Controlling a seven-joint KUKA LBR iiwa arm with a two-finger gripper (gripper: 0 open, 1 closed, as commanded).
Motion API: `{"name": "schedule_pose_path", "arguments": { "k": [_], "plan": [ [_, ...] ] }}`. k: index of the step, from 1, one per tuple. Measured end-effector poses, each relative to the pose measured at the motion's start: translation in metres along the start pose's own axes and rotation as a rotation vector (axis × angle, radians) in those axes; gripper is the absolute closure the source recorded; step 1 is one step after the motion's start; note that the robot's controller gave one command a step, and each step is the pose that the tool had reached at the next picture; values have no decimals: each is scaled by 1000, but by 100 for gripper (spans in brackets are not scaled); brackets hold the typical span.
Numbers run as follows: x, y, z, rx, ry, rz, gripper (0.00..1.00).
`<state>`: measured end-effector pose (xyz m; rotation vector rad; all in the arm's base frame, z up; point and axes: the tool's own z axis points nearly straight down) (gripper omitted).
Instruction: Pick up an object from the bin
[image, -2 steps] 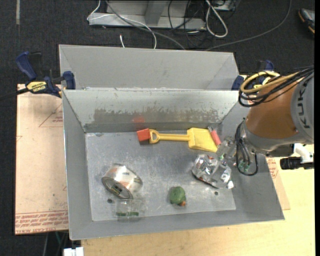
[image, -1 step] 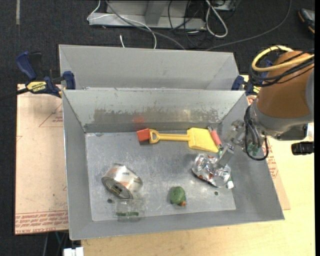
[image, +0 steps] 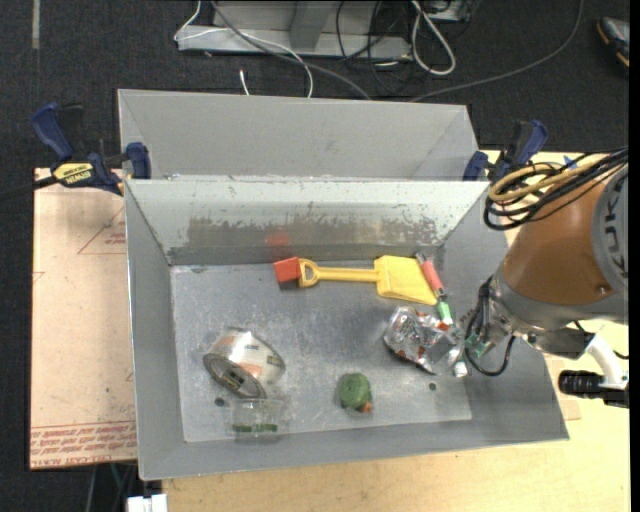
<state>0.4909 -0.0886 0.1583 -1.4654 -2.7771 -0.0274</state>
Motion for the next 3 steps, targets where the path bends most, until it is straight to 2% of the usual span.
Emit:
{"name": "schedule_pose_path", "arguments": {
  "k": [2, 3],
  "plan": [
    [-3, 1, 3, -3, -2, 12, 100],
    [-13, 0, 23, -4, -3, 83, 100]
  ]
}}
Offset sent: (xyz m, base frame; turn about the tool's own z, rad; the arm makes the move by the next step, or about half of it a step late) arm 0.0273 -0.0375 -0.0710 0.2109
